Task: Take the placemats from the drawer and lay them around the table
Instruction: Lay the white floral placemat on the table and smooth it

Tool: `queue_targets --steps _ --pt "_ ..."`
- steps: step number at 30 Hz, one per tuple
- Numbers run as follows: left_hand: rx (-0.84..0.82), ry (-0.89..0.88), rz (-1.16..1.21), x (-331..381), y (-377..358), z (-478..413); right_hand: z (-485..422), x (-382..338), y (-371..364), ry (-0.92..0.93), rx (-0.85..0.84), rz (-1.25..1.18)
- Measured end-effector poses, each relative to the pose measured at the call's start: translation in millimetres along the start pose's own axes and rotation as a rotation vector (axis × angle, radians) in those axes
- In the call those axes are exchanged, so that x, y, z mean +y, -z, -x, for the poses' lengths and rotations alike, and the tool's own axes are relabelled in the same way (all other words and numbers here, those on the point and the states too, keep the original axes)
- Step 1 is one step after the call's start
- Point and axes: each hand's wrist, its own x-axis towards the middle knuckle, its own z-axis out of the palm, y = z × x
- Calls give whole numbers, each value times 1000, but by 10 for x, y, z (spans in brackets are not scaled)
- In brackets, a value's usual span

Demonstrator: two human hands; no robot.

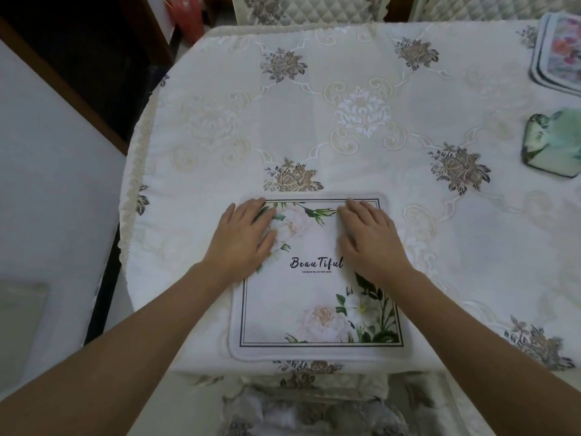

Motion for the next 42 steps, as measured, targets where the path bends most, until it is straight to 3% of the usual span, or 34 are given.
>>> queue_targets --steps 7,17,24,37,42 --pt "-18 -60 37 354 -54 -248 -268 -351 -152 100 -36 -31" --pt "-8 30 19 -63 0 19 -71 46 12 -45 26 -2" --pt "-31 -25 66 437 -67 -245 -275 -402 -154 110 -45 -38" --pt "13 39 9 51 63 -85 -41 174 105 -99 45 -28" --pt "-54 3 43 469 -50 -306 -230 -210 -11 42 -6 -66"
